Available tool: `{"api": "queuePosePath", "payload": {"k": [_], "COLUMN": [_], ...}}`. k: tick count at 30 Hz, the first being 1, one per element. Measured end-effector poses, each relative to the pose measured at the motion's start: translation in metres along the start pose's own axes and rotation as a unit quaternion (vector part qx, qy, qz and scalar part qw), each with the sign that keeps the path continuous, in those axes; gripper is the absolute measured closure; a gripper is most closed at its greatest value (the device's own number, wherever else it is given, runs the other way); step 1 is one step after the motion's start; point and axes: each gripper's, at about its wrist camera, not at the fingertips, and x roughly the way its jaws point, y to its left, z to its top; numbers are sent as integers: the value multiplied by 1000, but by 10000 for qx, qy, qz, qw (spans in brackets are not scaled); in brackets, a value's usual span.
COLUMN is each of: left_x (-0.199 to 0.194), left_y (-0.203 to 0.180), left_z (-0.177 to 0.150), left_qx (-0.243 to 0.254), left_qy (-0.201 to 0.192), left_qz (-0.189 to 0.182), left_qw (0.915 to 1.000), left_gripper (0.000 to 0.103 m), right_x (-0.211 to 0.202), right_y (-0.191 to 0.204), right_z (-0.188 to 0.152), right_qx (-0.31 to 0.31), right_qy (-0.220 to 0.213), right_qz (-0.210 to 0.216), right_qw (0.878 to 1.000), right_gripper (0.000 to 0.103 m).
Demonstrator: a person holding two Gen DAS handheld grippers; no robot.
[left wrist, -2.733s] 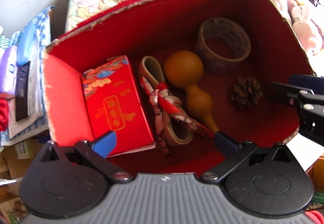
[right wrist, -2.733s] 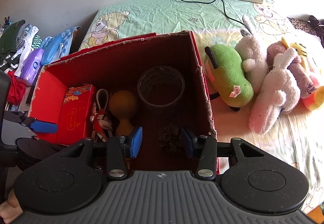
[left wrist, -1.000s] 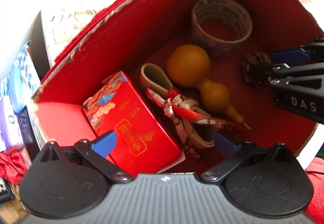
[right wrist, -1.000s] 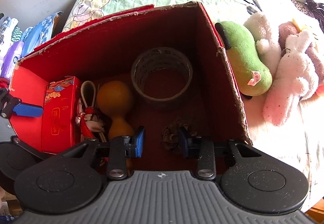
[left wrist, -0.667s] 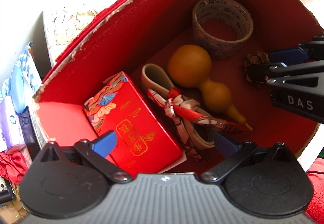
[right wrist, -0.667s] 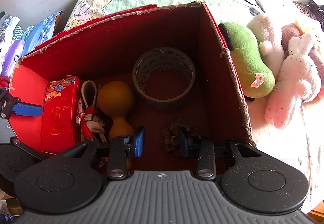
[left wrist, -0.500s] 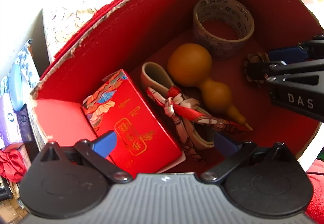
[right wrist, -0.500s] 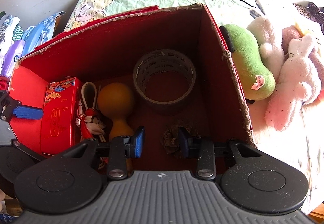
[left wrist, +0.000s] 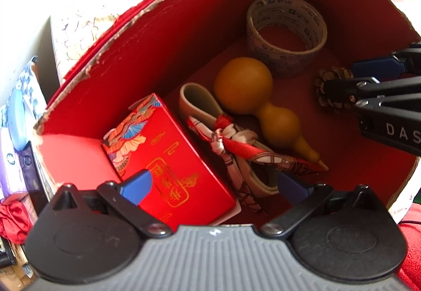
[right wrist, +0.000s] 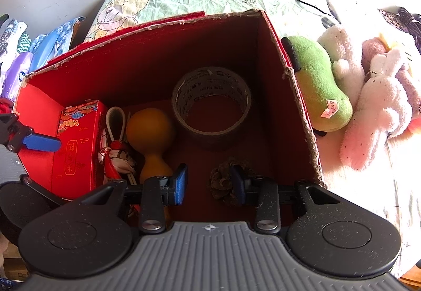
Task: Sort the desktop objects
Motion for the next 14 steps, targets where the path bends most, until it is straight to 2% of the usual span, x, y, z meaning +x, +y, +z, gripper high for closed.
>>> {"api": "queuePosePath", "payload": {"k": [5, 9, 14], "left_x": [0, -3, -4], "left_y": [6, 6, 11], "left_z": [1, 0, 0], "left_qx": [-21, 20, -29], "left_qy": [-59, -203, -192], "left_qz": [-91, -24, 54], "left_qw": [9999, 9998, 9998], "left_gripper": [3, 6, 8], "right_x": [-3, -5, -9], "right_y": [0, -1, -2], "right_z": [1, 0, -1], "right_qx": [19, 48, 71], "right_qy": [-63, -119, -196], "right_qz": [30, 60, 96], "right_qw": [10000, 9999, 9997], "right_gripper": [64, 64, 64]}}
